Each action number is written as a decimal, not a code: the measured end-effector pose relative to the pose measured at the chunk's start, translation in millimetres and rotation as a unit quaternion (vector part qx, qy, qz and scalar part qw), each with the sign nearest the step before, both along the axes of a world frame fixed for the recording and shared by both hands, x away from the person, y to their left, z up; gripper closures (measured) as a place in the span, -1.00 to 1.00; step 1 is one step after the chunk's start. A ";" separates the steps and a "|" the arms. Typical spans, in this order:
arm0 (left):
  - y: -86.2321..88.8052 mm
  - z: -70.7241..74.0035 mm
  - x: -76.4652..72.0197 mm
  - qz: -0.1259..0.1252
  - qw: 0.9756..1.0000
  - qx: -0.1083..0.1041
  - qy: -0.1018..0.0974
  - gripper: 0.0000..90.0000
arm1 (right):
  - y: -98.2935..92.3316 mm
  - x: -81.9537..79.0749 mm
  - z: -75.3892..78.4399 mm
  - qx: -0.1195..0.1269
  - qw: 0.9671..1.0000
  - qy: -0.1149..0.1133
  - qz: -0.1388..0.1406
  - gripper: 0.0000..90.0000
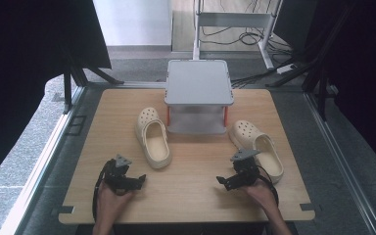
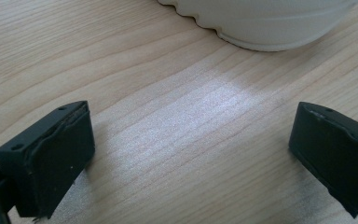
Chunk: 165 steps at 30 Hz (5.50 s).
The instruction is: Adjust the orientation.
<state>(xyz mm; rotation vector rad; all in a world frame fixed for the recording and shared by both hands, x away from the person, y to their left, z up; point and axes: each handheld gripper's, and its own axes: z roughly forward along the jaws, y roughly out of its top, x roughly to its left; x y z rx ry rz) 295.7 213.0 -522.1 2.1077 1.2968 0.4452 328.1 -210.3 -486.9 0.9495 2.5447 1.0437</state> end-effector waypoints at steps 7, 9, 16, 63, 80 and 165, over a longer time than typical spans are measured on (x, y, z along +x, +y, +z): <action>0.0 0.0 0.0 0.000 1.000 0.000 0.000 -1.00 | 9.0 12.3 9.9 0.011 1.000 0.005 0.007 -1.00; 0.0 0.0 0.0 0.000 1.000 0.000 0.000 -1.00 | 14.9 20.3 14.3 0.013 1.000 0.008 0.011 -1.00; 0.0 0.0 0.0 0.000 1.000 0.000 0.000 -1.00 | 29.5 36.3 25.3 0.022 1.000 0.010 0.021 -1.00; 0.3 -0.2 -0.1 -0.001 1.000 -0.001 0.000 -1.00 | 218.8 139.3 32.1 -0.015 0.999 0.042 0.001 -0.36; 0.6 -0.2 -0.6 -0.003 1.000 0.000 0.000 -1.00 | 231.7 141.6 20.7 -0.040 0.996 0.070 -0.035 0.67; 0.6 -0.1 -1.0 -0.004 1.000 -0.001 0.001 -1.00 | 25.0 0.6 71.2 0.010 0.999 0.020 0.043 -1.00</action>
